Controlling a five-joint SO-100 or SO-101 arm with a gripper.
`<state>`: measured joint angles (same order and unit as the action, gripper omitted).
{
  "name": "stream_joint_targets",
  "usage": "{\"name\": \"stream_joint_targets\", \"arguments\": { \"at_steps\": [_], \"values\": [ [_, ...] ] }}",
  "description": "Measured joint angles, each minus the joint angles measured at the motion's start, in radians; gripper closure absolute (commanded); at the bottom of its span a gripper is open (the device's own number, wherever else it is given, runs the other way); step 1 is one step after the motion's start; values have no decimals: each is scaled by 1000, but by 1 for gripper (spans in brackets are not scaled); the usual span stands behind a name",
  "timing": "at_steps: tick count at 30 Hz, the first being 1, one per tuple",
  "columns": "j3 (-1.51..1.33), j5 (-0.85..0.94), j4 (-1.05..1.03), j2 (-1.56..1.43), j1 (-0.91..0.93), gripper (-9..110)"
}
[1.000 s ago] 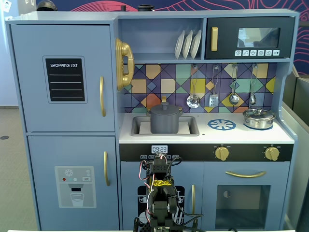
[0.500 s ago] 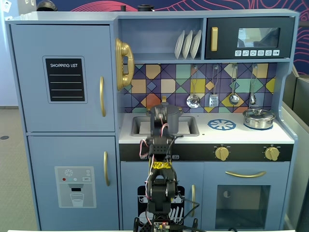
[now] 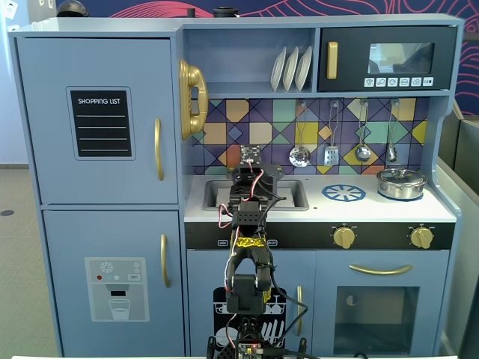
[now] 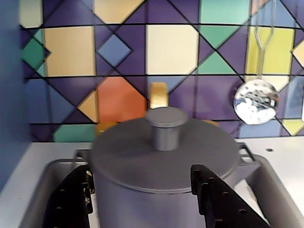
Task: Take off the lid from the gray recipient and place it on the counter
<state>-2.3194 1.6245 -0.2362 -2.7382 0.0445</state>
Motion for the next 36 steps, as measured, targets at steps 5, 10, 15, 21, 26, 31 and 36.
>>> {"name": "stream_joint_targets", "arguments": {
  "at_steps": [5,10,15,21,26,31,36],
  "values": [
    [51,0,32,94,-3,85],
    [98,0,63,184,-6,86],
    [101,0,100,258,-2,87],
    [141,-3,146,350,18,88],
    [178,-3,181,422,17,88],
    [216,-3,206,485,15,89],
    [261,-9,238,551,14,90]
  ]
}}
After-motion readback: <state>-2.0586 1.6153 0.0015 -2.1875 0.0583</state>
